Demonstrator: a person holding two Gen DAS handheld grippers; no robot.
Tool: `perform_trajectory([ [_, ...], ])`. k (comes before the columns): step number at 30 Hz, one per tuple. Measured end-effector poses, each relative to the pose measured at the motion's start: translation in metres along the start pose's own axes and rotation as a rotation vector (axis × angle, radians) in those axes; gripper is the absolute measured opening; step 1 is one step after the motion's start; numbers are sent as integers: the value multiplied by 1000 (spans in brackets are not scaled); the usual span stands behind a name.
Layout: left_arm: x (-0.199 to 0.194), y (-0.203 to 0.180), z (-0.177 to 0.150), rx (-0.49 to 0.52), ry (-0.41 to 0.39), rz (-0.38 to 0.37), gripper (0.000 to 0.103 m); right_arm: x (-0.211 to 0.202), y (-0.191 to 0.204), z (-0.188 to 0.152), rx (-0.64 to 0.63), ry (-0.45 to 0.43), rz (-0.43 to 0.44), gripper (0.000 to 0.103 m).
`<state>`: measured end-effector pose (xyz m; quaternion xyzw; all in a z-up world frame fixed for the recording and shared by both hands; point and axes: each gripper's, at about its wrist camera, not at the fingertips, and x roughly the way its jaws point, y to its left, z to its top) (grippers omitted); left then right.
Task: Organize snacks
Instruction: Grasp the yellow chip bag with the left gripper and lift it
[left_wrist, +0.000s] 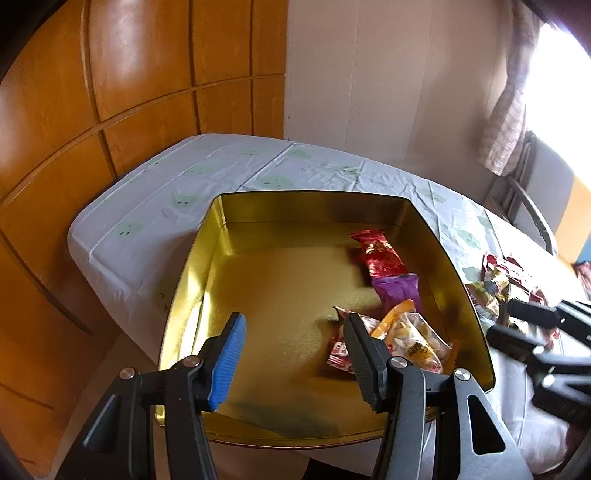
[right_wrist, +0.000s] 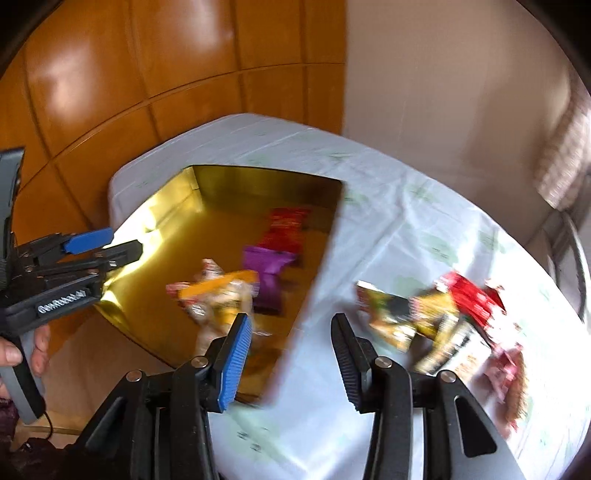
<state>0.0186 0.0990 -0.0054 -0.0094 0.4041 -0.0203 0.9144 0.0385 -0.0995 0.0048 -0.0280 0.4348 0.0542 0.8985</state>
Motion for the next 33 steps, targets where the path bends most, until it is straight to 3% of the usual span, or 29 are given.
perform_trajectory([
  [8,-2,-33,6,116,-6,-71,56,-11,-97,-61,222,85,-163,48],
  [14,-4,-86,15,282,-4,-189,56,-17,-140,-110,387,119,-192,48],
  [18,2,-133,23,422,28,-274,56,-23,-151,-124,433,109,-196,48],
  [24,30,-200,33,579,85,-343,52,-27,-155,-136,464,100,-180,48],
  [33,85,-259,38,711,205,-331,49,-22,-160,-143,489,94,-157,50],
])
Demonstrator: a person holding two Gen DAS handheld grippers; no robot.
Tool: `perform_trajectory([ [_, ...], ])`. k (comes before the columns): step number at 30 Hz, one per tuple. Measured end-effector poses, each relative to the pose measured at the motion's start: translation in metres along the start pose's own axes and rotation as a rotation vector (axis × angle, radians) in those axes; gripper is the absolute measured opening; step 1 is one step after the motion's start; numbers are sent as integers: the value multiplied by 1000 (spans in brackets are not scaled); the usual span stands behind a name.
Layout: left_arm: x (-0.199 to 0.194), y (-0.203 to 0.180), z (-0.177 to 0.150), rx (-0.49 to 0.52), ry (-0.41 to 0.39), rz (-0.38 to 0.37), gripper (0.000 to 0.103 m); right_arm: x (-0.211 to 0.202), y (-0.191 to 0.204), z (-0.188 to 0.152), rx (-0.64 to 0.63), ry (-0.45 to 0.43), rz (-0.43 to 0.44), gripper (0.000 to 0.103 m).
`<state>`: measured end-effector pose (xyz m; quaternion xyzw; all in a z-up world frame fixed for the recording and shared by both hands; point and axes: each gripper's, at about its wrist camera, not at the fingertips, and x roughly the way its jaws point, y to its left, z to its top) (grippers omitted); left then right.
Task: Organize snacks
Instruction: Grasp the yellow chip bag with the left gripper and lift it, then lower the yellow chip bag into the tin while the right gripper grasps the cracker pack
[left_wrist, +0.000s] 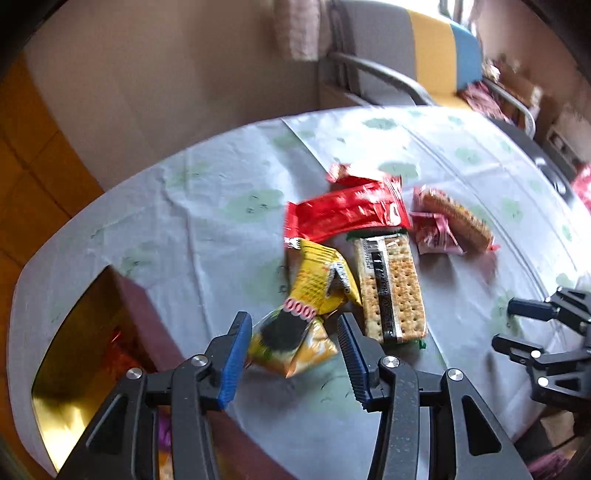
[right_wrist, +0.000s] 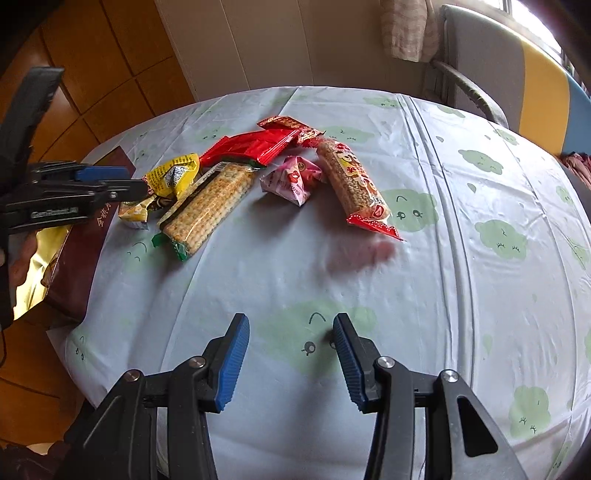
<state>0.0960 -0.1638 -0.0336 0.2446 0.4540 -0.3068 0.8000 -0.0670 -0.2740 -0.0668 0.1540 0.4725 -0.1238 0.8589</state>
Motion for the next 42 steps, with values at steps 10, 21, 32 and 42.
perform_trajectory([
  [10,49,3,12,46,114,-15,51,1,0,-2,8,-10,26,56],
  [21,31,-1,0,-144,37,-38,31,2,2,-3,-2,-15,24,60],
  [32,-64,16,-53,-294,-179,-134,31,10,21,19,-1,32,7,67],
  [42,-104,89,-120,-534,-242,-39,31,45,64,76,72,35,2,67],
])
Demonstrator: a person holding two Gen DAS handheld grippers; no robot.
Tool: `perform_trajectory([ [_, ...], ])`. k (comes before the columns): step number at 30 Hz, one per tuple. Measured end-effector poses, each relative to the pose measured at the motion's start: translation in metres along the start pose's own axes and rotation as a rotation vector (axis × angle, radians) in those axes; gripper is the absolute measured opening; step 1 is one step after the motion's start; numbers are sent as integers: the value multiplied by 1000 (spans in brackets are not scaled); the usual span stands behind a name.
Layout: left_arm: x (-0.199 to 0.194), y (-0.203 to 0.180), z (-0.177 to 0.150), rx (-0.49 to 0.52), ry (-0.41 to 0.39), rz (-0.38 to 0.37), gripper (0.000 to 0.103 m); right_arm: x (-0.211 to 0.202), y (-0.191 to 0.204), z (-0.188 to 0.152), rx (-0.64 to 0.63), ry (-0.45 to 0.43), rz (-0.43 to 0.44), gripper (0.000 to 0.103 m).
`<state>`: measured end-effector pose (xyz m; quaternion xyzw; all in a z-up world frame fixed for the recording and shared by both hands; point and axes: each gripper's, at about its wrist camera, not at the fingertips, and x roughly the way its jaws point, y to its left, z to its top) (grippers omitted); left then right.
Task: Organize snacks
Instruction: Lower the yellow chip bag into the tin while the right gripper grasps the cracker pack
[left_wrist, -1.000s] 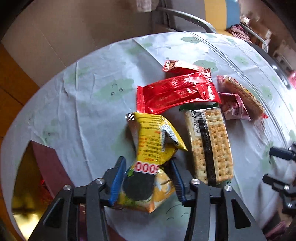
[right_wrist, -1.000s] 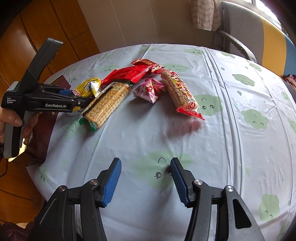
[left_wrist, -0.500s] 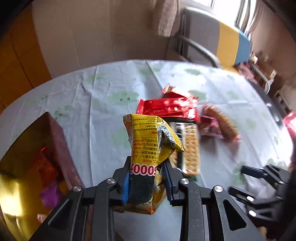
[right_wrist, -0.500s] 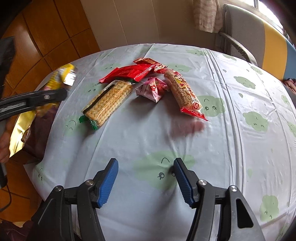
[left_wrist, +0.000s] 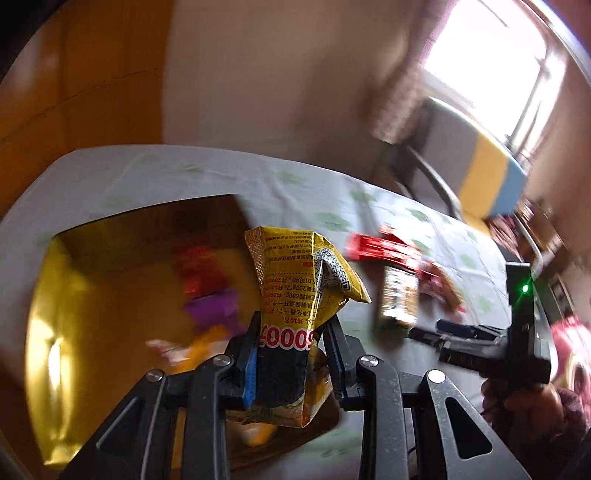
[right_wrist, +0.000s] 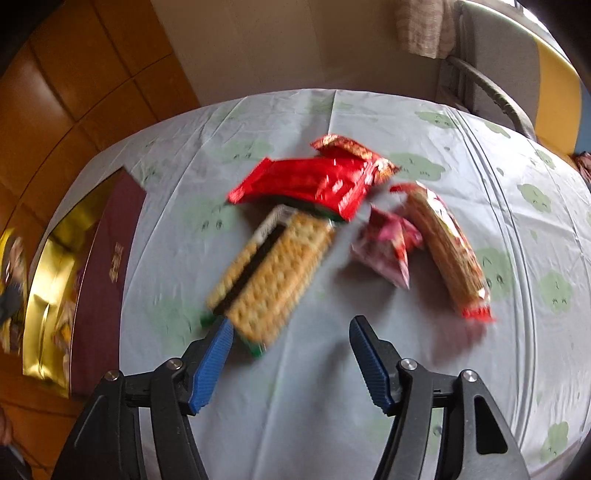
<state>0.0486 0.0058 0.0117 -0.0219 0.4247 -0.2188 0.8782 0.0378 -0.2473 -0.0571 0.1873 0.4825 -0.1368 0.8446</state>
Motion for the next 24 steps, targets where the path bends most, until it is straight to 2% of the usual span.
perform_trajectory([
  [6,-9,68,-2,-172,4,82,31,24,18,25,17,8,-84,70],
  [10,-2,105,2,-279,29,119,31,35,29,33,-43,19,-155,71],
  [14,15,130,9,-328,68,137,31,38,37,32,-118,20,-188,69],
  [16,26,137,12,-342,95,149,31,37,37,29,-144,11,-198,61],
  [19,44,140,18,-345,131,166,31,33,37,25,-177,6,-192,56],
  [24,67,139,26,-347,162,190,31,31,37,23,-211,3,-174,55],
])
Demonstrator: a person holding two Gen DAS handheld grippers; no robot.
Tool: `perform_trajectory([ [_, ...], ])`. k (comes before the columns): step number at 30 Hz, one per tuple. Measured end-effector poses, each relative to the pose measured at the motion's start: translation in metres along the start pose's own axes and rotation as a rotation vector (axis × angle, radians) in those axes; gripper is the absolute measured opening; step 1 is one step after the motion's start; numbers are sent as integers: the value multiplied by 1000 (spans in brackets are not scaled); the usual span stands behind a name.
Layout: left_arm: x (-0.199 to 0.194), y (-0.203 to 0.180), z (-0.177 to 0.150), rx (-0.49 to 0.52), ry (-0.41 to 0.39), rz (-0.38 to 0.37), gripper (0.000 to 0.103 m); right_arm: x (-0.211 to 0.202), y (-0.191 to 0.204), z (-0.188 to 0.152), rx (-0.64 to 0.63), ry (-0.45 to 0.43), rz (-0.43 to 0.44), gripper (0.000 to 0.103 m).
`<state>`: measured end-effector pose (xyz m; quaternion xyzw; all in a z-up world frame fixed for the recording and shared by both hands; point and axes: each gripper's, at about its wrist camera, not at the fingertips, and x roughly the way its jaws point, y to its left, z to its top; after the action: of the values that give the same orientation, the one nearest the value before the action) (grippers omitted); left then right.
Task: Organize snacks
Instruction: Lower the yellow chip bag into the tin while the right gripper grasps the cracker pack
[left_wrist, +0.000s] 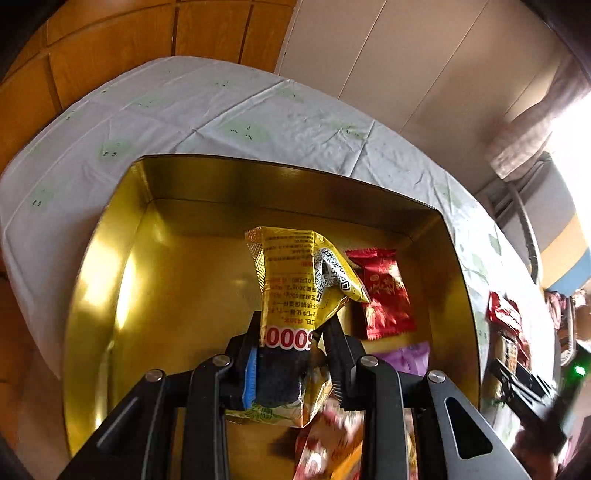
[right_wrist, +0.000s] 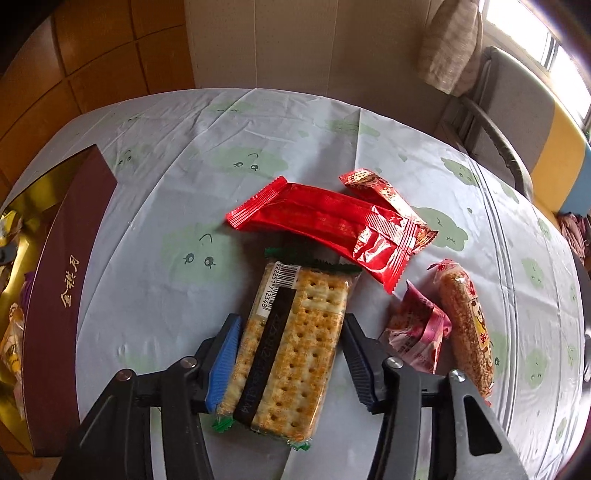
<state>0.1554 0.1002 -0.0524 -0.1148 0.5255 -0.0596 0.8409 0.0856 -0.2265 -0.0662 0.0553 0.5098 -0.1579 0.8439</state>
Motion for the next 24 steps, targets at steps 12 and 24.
perform_trajectory([
  [12,39,-23,21,16,31,70,33,-5,-3,-4,-21,-10,31,55],
  [24,27,-31,19,58,-32,80,56,-12,-5,-11,-35,-6,49,50],
])
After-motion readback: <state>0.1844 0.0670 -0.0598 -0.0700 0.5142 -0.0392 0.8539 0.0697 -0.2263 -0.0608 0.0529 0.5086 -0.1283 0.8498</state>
